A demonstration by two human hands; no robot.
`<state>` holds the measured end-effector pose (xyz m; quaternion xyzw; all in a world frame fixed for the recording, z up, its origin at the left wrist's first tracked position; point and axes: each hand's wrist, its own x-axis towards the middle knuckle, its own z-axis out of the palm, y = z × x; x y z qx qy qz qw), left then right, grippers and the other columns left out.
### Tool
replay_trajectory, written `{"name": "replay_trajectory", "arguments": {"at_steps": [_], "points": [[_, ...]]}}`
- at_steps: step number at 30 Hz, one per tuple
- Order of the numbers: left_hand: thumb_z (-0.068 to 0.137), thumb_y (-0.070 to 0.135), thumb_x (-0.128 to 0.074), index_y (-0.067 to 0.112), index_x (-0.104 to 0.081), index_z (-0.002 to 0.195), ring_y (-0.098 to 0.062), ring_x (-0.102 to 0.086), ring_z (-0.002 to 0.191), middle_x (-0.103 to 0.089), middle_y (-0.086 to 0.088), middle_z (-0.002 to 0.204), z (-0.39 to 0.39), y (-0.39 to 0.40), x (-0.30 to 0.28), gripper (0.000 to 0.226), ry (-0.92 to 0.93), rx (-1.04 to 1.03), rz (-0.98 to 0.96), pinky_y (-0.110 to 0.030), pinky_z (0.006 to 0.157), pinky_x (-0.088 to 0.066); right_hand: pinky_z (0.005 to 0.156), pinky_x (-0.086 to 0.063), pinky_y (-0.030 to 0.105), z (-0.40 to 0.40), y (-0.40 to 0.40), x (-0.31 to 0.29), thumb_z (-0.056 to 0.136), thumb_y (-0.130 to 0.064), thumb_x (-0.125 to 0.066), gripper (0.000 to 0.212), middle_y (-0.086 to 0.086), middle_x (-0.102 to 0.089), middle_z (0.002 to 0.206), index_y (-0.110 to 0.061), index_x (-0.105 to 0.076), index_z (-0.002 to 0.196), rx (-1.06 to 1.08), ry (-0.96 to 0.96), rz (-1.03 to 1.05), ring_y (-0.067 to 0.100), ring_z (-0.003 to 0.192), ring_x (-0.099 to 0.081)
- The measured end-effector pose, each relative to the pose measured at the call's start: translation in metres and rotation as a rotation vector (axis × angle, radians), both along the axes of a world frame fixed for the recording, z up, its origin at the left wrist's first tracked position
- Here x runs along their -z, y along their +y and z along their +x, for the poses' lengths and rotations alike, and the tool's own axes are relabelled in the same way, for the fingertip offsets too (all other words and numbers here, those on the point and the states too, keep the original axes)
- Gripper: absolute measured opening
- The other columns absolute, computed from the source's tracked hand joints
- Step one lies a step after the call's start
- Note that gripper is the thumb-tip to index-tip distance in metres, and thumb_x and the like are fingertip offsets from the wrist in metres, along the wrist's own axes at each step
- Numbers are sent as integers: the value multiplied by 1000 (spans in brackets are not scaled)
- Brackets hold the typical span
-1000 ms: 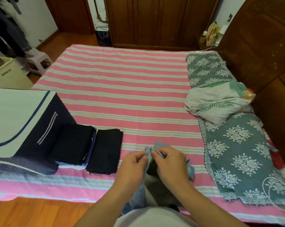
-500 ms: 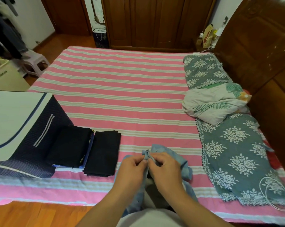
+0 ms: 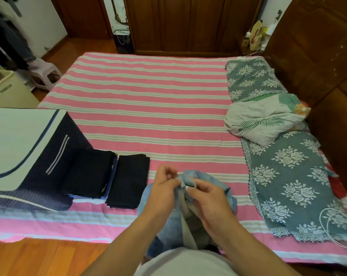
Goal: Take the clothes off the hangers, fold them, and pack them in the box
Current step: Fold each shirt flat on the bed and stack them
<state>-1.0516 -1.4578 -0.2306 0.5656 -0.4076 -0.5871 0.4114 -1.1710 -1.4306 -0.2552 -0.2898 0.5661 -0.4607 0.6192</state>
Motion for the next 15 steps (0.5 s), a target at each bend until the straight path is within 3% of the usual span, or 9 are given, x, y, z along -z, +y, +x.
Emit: {"name": "replay_trajectory", "arguments": {"at_steps": [3, 6, 9, 15], "points": [[92, -13, -47, 8, -46, 91, -3, -42, 55, -44, 7, 62, -1, 6, 4, 21, 13, -8, -12, -14, 52, -40, 86, -59, 41, -2, 3, -2, 95, 0, -58, 26, 13, -76, 90, -16, -79, 94, 4, 145, -25, 32, 94, -73], [92, -13, -47, 9, -46, 91, -6, -43, 63, -45, 4, 71, -5, 8, 7, 23, 14, -24, -40, -15, 58, -41, 84, -60, 43, 2, 3, 0, 94, -6, -61, 23, 6, -77, 84, -20, -79, 89, 7, 287, -1, 29, 89, -74], [92, -10, -48, 12, -47, 88, -13, -45, 71, -46, -3, 77, -6, 8, 9, 22, 74, -72, -11, -22, 63, -41, 91, -56, 55, 5, 4, -2, 95, -7, -58, 24, 13, -76, 90, -19, -79, 93, -23, 215, 36, 35, 95, -72], [92, -10, -43, 12, -46, 83, -11, -43, 63, -46, 4, 66, -9, 8, 13, 24, 157, -108, 22, -22, 57, -41, 95, -54, 57, 6, 4, -2, 94, 1, -55, 26, 19, -75, 96, -9, -78, 93, 8, 116, 65, 36, 100, -72]]}}
